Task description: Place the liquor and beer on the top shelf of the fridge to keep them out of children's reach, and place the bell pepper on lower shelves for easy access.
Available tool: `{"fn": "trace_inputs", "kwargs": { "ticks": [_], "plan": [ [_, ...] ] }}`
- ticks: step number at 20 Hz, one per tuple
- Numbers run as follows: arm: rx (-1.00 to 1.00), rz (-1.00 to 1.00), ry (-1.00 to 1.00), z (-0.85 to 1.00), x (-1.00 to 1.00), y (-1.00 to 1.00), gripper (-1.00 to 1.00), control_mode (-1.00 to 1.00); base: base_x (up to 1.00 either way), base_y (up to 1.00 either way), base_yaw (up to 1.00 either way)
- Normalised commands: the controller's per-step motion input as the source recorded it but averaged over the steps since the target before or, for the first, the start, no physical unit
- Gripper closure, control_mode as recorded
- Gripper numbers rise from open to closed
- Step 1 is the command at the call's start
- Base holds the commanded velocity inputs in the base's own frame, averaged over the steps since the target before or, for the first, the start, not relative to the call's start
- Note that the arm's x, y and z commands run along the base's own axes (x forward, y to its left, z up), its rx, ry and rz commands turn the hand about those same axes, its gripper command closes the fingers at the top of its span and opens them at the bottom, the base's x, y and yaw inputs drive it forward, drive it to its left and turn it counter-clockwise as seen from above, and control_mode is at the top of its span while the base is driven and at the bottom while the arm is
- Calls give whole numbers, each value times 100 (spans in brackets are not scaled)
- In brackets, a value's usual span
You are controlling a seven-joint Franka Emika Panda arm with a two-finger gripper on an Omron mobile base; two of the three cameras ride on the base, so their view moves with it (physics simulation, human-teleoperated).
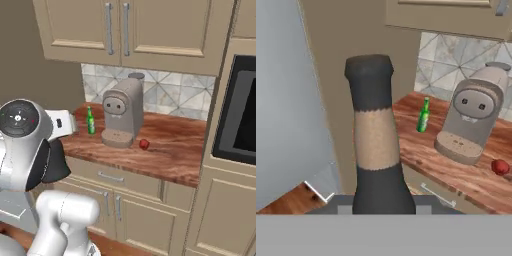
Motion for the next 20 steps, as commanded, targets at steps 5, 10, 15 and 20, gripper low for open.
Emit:
{"fn": "trace_inputs", "kwargs": {
  "ticks": [5,10,15,20],
  "plan": [
    [0,0,0,0,0,0,100,100,-67,39,75],
    [0,0,0,0,0,0,100,100,-39,51,78],
    [0,0,0,0,0,0,100,100,0,87,57],
    [0,0,0,0,0,0,100,100,29,100,47]
  ]
}}
